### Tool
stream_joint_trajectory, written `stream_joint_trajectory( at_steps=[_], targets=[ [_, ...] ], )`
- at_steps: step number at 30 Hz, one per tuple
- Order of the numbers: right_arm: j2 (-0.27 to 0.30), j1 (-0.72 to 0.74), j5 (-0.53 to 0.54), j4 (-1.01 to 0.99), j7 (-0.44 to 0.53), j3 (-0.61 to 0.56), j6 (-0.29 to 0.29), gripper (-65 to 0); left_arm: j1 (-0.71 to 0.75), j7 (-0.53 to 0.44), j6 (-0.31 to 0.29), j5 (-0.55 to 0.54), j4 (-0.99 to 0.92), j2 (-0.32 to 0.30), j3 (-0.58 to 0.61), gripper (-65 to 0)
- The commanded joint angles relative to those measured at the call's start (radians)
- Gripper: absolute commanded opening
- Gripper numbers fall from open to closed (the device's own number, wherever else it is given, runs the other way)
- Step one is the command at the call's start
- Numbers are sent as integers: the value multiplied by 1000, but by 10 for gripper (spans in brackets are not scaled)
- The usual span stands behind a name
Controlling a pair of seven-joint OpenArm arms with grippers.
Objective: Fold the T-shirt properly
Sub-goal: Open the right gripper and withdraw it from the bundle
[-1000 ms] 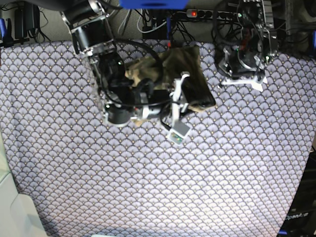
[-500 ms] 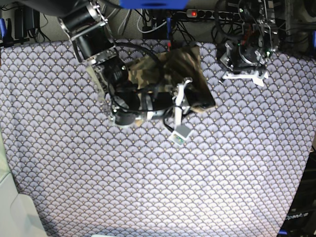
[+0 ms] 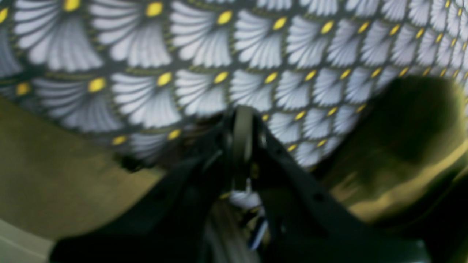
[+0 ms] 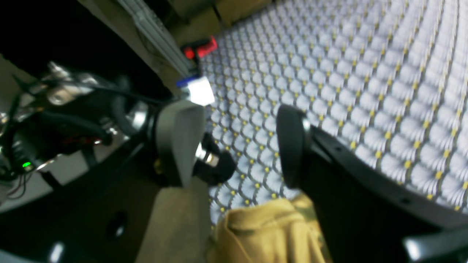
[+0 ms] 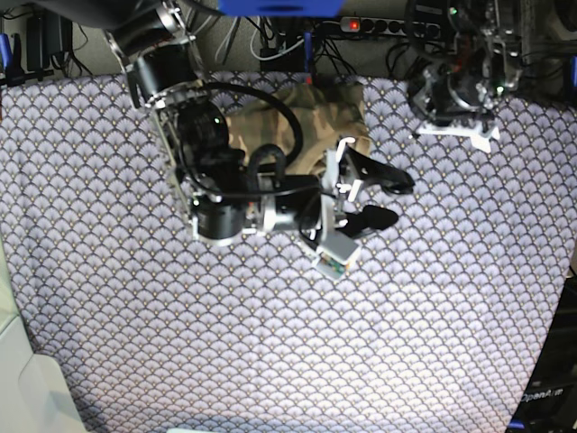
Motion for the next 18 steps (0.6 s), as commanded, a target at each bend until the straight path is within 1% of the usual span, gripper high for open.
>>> stream_joint_trajectory(
  at_steps=[1, 2, 4, 5, 8, 10, 12, 14, 16, 18],
  targets=[
    [-6, 18, 14, 14, 20, 6, 11, -301, 3, 0, 11, 18, 10, -13, -3, -650],
    [-1, 20, 9, 14, 20, 9, 11, -301, 11, 0, 11, 18, 10, -17, -3, -650],
    [40, 21, 11, 18, 20, 18, 11, -318, 23, -2, 11, 18, 10, -30, -3, -650],
    [55, 21, 12, 20, 20, 23, 11, -335, 31, -2, 11, 19, 10, -36, -5, -650],
    [134, 7, 17, 21, 20, 38, 11, -414, 61, -2, 0, 19, 10, -53, -40, -650],
    [187, -20, 17, 31, 29, 51, 11, -493, 80, -2, -72, 19, 10, -57, -69, -650],
    [224, -57, 15, 57, 29, 80, 11, -576, 103, -2, -150, 19, 11, -54, -106, -650],
    [264, -92, 12, 92, 29, 124, 11, -638, 118, -2, -216, 27, 17, -53, -124, -650],
    [295, -114, 15, 120, 20, 173, 11, -650, 117, -2, -239, 30, 19, -51, -123, -650],
    [319, -137, 15, 153, 20, 213, 11, -650, 106, -2, -239, 30, 19, -43, -123, -650]
  ],
)
